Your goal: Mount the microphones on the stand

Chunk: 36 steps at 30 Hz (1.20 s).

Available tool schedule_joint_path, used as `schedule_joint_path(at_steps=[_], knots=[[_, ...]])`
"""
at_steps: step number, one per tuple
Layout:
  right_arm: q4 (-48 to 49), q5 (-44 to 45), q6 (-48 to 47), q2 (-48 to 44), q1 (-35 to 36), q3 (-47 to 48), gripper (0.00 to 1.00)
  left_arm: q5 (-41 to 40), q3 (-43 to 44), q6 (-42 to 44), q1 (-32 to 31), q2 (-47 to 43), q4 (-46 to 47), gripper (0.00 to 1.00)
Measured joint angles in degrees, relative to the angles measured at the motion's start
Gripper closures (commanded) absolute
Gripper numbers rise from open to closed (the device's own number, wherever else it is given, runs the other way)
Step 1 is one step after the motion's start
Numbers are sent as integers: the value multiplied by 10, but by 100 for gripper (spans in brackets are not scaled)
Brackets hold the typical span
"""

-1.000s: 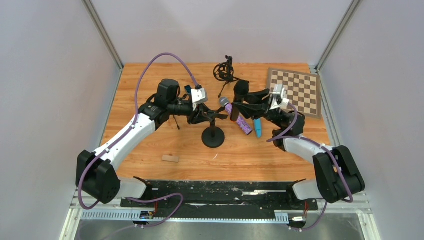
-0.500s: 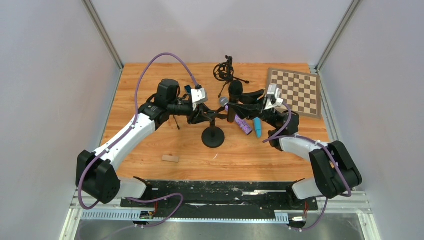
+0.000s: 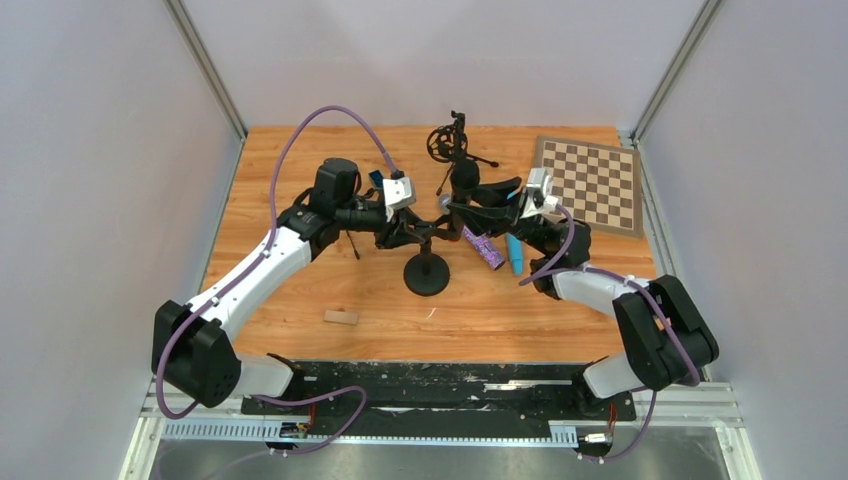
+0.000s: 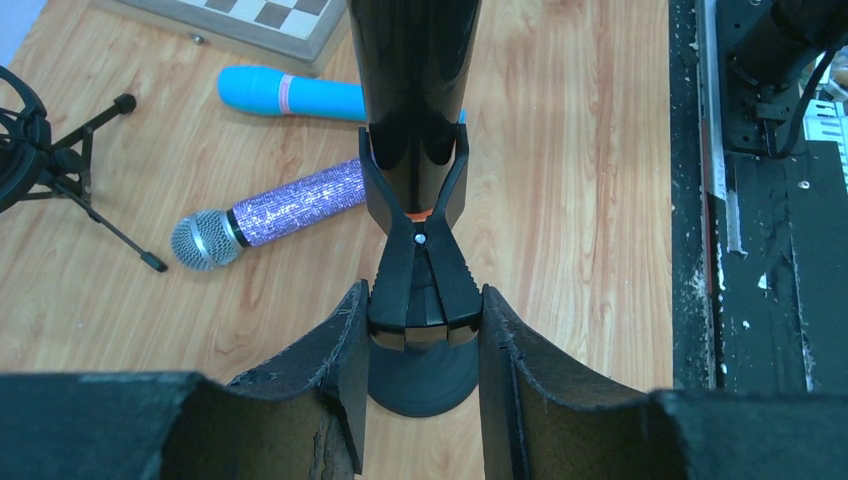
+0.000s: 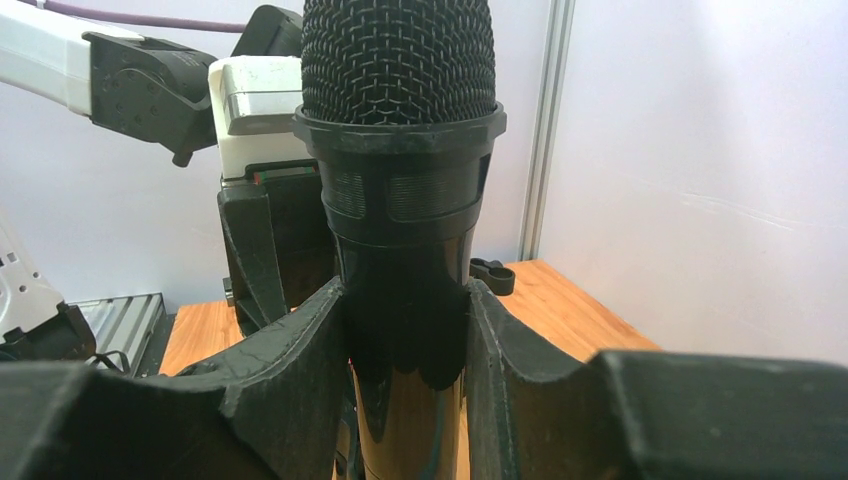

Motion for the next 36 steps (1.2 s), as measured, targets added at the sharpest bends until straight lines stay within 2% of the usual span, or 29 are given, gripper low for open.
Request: schedule_joint_path(at_steps=[19,36], knots=[[-2,101,-30,16,52,-2,100,0,0,0,0,0,0,100],[-2,285,6,-4,87,-51,100,-1,0,0,0,0,-1,100]])
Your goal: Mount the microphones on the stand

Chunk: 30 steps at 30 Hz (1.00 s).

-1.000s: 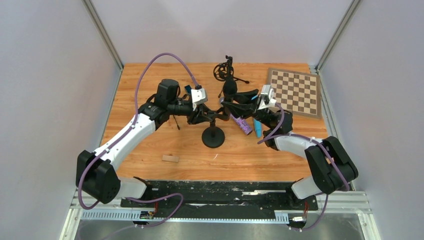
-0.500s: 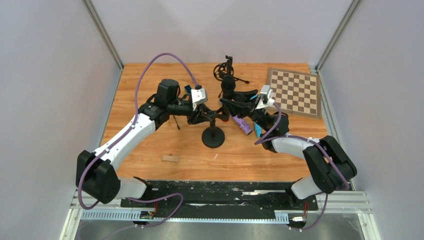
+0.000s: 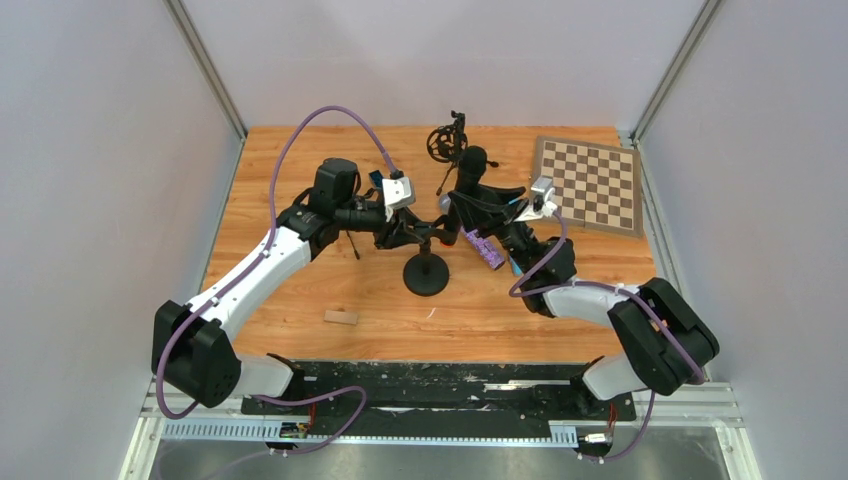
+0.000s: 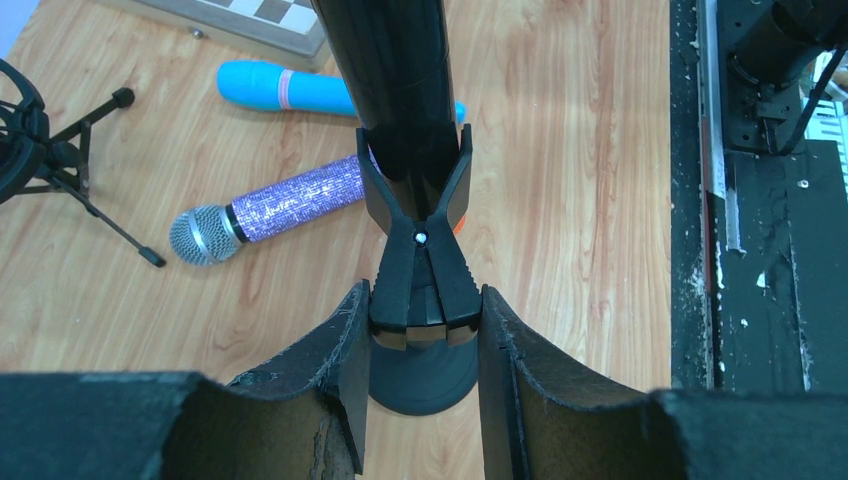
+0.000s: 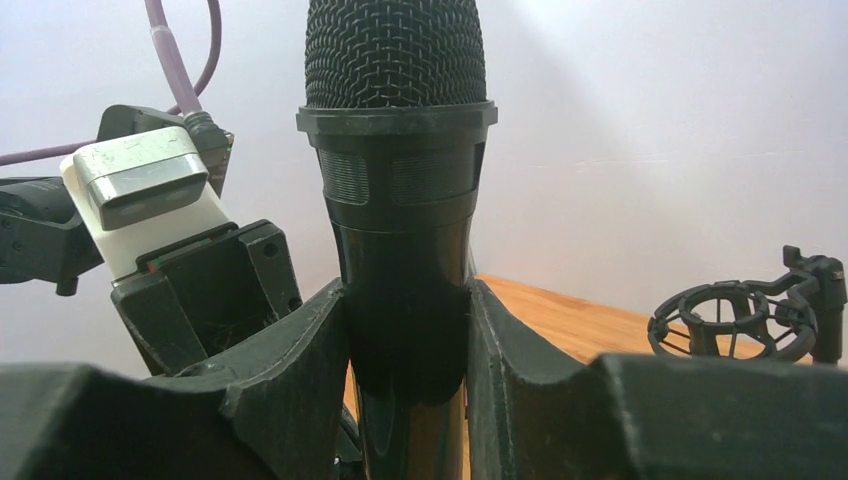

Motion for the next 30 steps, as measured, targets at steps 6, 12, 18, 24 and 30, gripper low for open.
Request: schedule_joint_path(at_steps=[6,12,18,24,30], knots=[[-1,40,-38,-1,28,-3,100,0,0,0,0,0,-7,100],[-1,67,-113,-1,66,-3,100,3,0,0,0,0,-15,100],[-1,80,-165,-1,99,-3,100,14,0,-5,0,0,-29,100],[0,86,-174,1,103,-3,100,14,0,-6,0,0,-29,100],[0,96,-169,8,106,3,100,13,0,-11,0,0,-29,100]])
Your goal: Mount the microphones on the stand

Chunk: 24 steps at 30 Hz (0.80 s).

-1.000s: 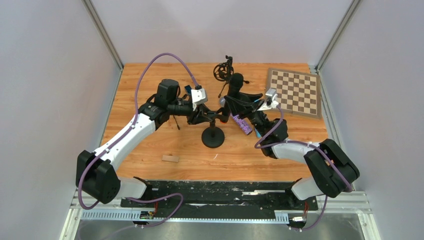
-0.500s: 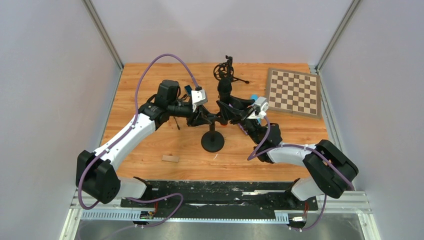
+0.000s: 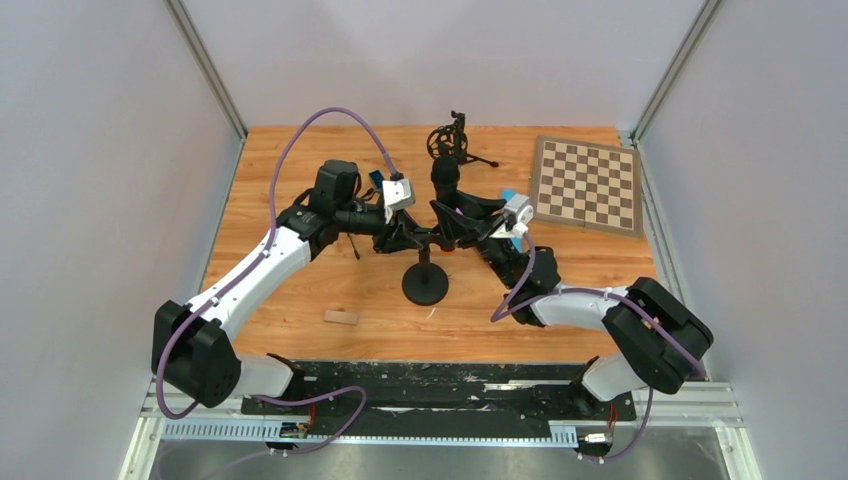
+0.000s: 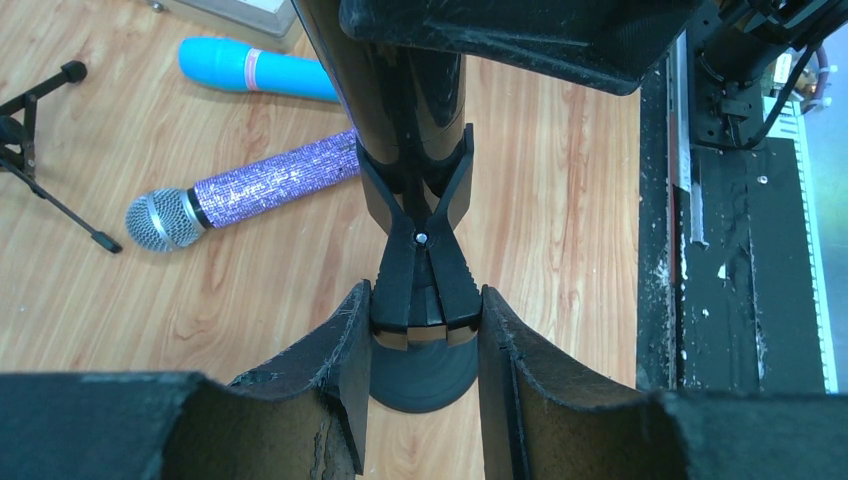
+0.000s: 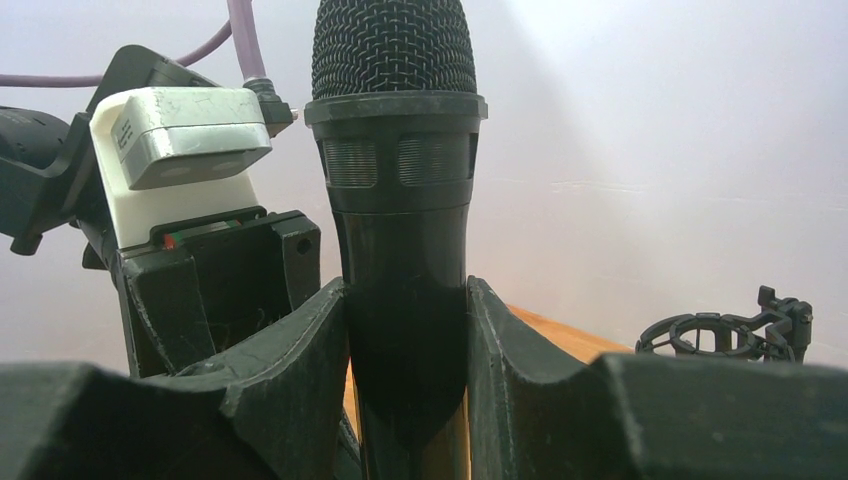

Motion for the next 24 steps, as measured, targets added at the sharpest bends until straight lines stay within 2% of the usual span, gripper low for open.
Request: schedule_joint_path(at_steps=[16,24], knots=[[-1,30,36,2,1,2,100,-2,-7,-22,1,0,14,100],[-5,-1,98,2,-15,5,100,-2,-9,-15,5,-7,5,100]])
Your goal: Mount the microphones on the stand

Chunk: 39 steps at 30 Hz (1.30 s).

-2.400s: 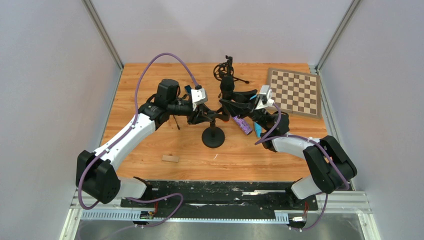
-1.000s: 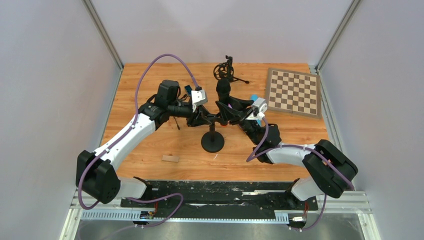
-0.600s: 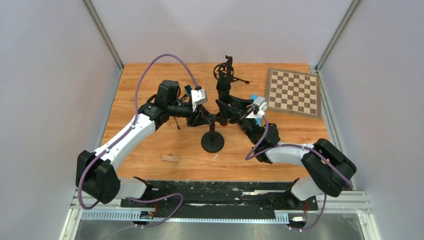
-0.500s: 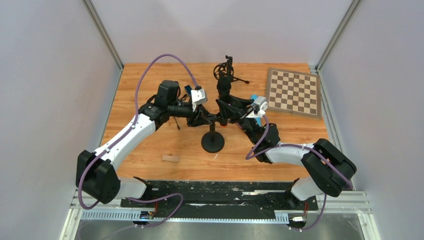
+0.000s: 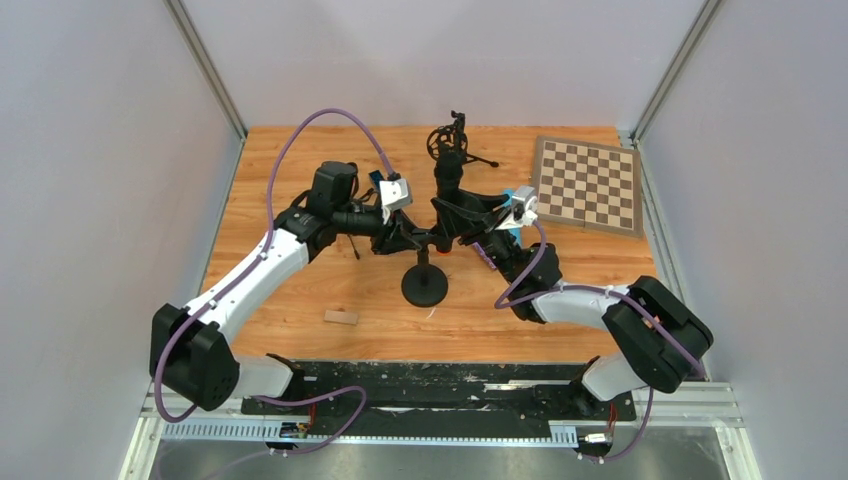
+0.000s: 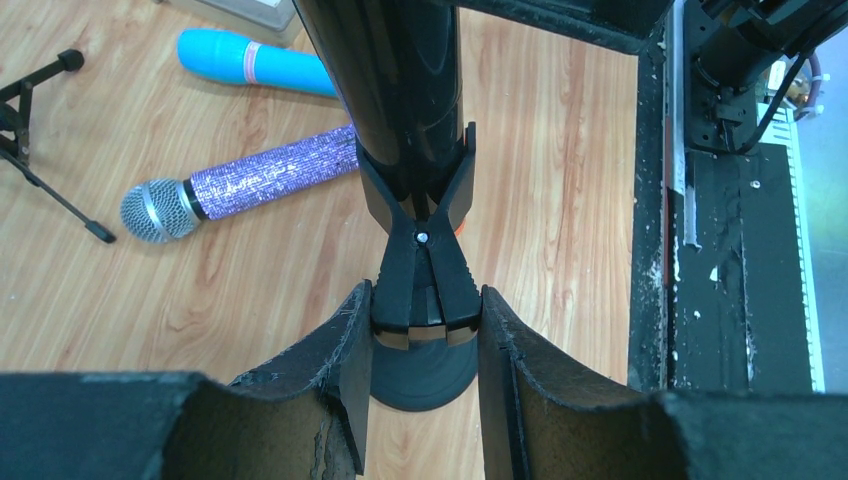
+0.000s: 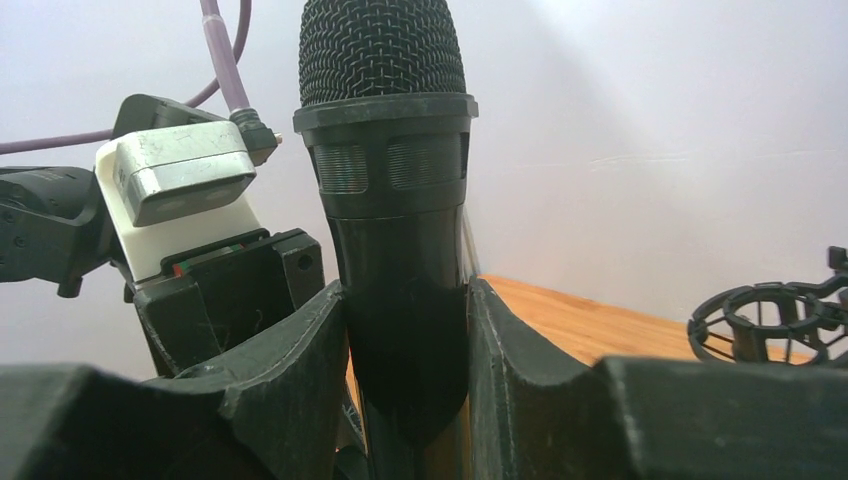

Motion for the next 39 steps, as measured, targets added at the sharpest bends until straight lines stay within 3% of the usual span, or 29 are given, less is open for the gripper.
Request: schedule_joint_path(at_steps=[24,26,33,39], knots=[[-8,3,52,23,1,20,100,-5,-1,-2,7,-6,-22,100],[-8,5,52,23,2,20,100,-6,-1,-2,7,-6,-22,93],[-7,7,52,24,3,20,100,-8,-1,-2,7,-6,-23,43],[2,-7,68,27,27,25,100,-33,-3,0,5,-4,-7,23]])
